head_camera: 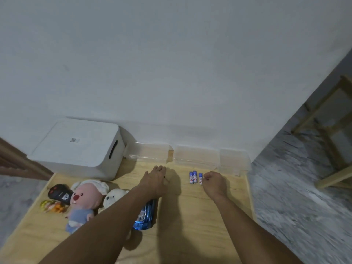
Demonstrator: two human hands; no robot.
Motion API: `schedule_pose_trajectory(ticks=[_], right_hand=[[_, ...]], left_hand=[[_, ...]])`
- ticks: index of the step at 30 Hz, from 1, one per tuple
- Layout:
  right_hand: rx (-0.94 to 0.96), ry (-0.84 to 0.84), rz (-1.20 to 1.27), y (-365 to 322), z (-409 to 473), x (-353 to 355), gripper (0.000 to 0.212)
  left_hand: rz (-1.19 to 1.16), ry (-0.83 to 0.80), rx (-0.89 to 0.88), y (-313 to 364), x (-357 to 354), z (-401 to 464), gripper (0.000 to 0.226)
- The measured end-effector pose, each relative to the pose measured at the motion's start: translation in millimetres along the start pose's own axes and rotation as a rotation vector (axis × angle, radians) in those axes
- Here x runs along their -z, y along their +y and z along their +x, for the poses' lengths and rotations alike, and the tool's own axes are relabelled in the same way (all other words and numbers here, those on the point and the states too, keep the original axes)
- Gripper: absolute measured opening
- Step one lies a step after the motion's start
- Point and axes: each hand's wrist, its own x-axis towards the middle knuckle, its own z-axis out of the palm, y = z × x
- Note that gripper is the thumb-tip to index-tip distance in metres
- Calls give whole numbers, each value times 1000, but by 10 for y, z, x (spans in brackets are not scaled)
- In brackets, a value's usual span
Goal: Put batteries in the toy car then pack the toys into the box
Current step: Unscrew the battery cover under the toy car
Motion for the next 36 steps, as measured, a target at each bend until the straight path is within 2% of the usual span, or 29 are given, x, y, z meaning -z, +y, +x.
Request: schedule_pose_trajectory(ticks=[5,11,16,21,24,29,32,36], right_hand=[[20,13,-18,-70,-63,33,22],[97,-31,-26,-233,-165,-35,18],[211,-102,-93,-422,-289,-188,21],[233,-196,-131,-620,-447,-399,21],[241,-282,-157,-720,-516,-564,21],[310,-300,-335,-829,-592,-729,32],[350,-283,-419,-886,-611,-757,34],[367,-272,-465,-982,-588,-752,30]], left_hand=[[-57,73,98,-159,26,-211,56],[-158,112,263,-379,51,-429,59],[-185,130,318,-519,54,-622,54],[-233,152,339,-687,21,-728,54],[-221,209,334,-708,4,-768,46],[-245,198,284,-577,-150,-736,40],[-217,156,238,-468,-217,-681,44],[-260,110,287,-420,-335,-592,63]])
